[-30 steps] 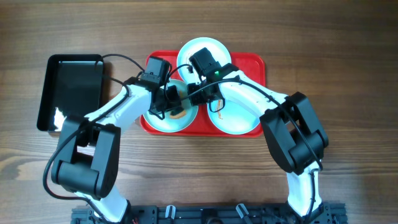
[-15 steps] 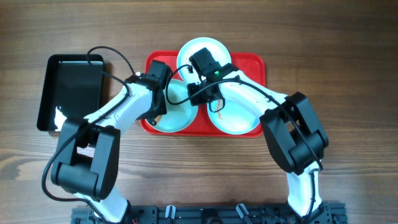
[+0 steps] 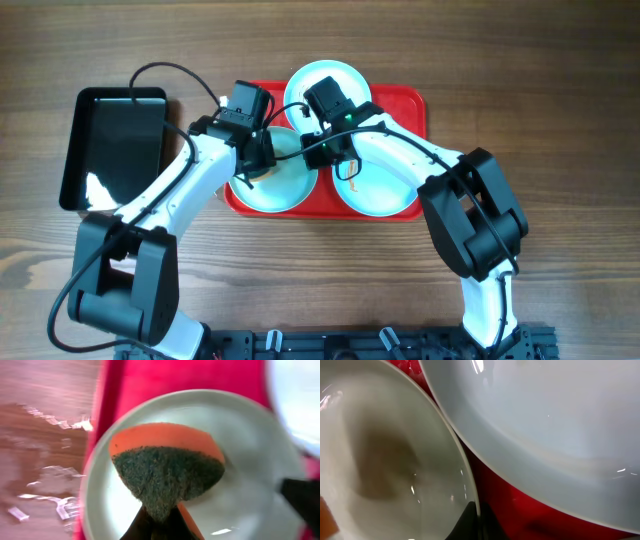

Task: Clean dirty plates on tray and stack at the side
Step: 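Keep scrubbing the lower-left plate's sauce smear with the left gripper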

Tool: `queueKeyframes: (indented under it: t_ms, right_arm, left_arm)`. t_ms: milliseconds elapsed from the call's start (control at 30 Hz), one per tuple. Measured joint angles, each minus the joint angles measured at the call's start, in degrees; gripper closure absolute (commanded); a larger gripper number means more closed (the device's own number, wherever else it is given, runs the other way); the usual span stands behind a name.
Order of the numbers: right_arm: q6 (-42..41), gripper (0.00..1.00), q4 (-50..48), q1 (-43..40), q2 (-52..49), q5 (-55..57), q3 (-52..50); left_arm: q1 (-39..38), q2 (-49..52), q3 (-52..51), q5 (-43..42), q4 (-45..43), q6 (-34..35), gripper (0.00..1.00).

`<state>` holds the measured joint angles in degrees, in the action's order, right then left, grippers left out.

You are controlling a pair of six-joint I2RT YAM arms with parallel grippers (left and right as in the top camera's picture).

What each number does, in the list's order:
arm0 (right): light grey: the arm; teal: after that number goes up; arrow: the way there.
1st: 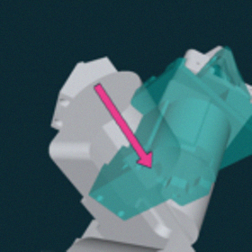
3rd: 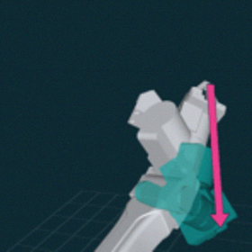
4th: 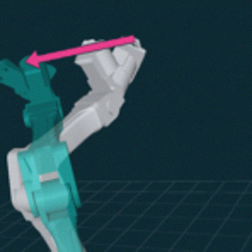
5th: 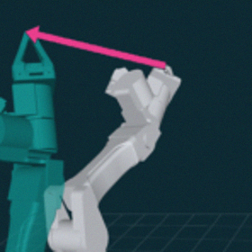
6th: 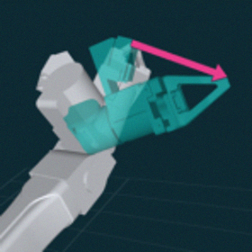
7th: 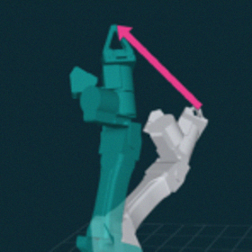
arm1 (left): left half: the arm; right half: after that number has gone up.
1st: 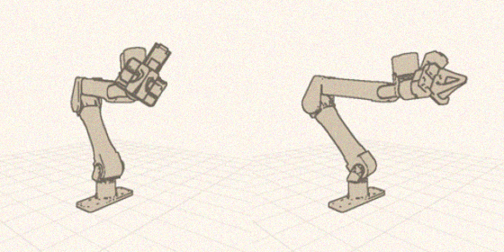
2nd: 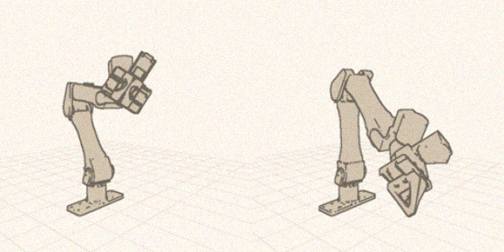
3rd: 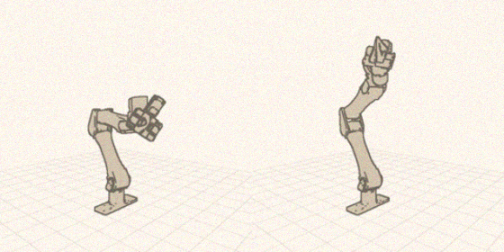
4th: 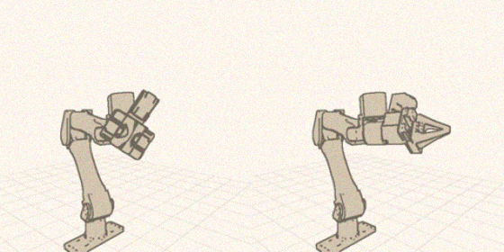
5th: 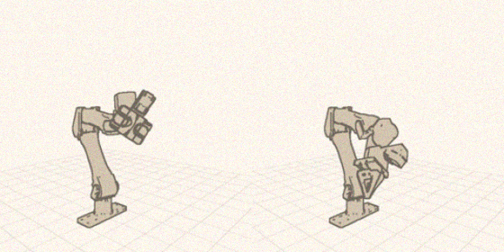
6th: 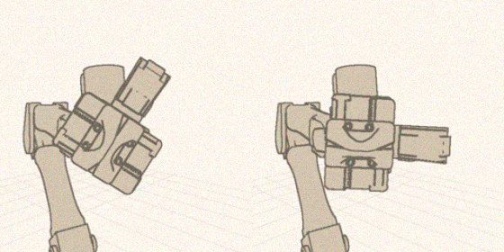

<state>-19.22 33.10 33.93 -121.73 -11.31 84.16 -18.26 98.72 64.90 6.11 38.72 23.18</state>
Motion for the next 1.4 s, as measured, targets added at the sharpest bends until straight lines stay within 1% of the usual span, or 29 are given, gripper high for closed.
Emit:
queueKeyframes:
  t_ms: [67, 167, 300, 433, 533, 600, 667, 833, 867, 1000, 1100, 1200, 1400]
  right_arm:
    - [0.0, 0.96, 0.0, 0.0, 0.0, 0.0, 0.0]
    - [0.0, 0.95, -0.1, 0.0, 0.0, 0.0, 0.0]
    - [0.0, 0.96, -0.1, 0.0, 0.0, 0.0, 0.0]
    - [0.0, 0.96, 0.0, 0.0, 0.0, 0.1, 0.0]
    - [0.0, 0.96, 0.1, -0.2, 0.0, 0.2, 0.0]
    - [0.0, 0.96, 0.2, -0.2, 0.0, 0.2, 0.0]
    - [0.0, 0.96, 0.2, -0.2, 0.0, 0.2, 0.0]
    - [0.0, 0.96, 0.1, -0.3, 0.0, -0.2, 0.0]
    - [0.0, 0.96, 0.1, -0.3, 0.0, -0.4, 0.0]
    - [0.0, 0.96, -0.2, -0.5, 0.0, -0.7, 0.0]
    - [0.0, 0.96, -0.4, -0.8, 0.0, -0.7, 0.0]
    - [0.0, 0.96, -0.6, -1.1, 0.0, -0.6, 0.0]
    - [0.1, 0.96, -0.6, -1.2, 0.1, -0.6, 0.3]
  left_arm:
    - [0.0, 0.1, 0.0, -3.6, -1.3, 0.0, 0.96]
    - [0.0, 0.9, 0.0, -6.7, -2.5, 0.1, 0.96]
    - [-0.1, 4.2, 0.0, -11.6, -2.8, 1.1, 0.96]
    - [-1.2, 7.4, 0.0, -14.6, -2.9, 2.8, 0.96]
    - [-1.6, 7.6, 0.5, -14.6, -1.7, 3.1, 0.96]
    - [-1.7, 7.7, 1.0, -13.1, 1.2, 3.3, 0.96]
    - [-2.0, 7.7, 1.2, -9.7, 5.3, 3.3, 0.96]
    - [-2.0, 7.7, 1.5, 3.0, 13.9, 3.4, 0.96]
    - [-1.9, 7.7, 1.7, 5.4, 14.9, 3.6, 0.96]
    - [-1.8, 7.6, 3.6, 10.7, 15.8, 3.8, 0.96]
    - [-1.8, 6.8, 5.9, 12.6, 16.0, 4.4, 0.96]
    - [-1.5, 5.0, 8.5, 12.5, 16.0, 5.0, 0.96]
    - [-1.4, 0.5, 10.3, 8.0, 15.4, 5.5, 0.96]
